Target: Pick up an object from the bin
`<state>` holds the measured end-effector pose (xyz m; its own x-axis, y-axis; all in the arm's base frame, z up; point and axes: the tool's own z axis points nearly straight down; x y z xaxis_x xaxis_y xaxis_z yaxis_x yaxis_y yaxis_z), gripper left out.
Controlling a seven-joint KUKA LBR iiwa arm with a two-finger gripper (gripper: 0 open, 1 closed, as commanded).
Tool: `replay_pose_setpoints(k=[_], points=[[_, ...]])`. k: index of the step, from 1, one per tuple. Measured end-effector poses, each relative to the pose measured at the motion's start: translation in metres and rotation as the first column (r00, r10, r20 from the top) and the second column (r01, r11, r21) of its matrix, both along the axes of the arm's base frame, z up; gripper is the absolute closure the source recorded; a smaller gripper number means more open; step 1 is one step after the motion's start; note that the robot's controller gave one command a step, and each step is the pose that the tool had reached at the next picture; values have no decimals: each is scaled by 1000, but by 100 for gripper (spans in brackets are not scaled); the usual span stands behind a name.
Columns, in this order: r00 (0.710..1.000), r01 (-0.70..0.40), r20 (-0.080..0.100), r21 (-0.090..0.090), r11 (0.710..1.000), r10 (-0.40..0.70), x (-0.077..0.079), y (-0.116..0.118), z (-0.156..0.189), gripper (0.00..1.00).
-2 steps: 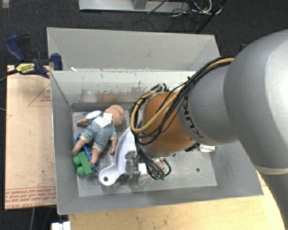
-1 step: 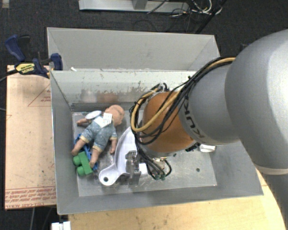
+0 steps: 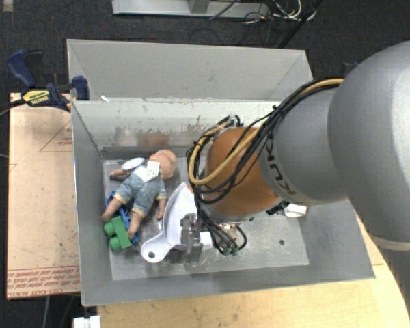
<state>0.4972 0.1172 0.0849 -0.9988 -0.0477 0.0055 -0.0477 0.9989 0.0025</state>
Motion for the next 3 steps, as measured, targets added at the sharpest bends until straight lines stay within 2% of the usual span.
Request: replay_pose_setpoints(k=[3], points=[[1000,0,6,2,1000,0,1,0,59,100]])
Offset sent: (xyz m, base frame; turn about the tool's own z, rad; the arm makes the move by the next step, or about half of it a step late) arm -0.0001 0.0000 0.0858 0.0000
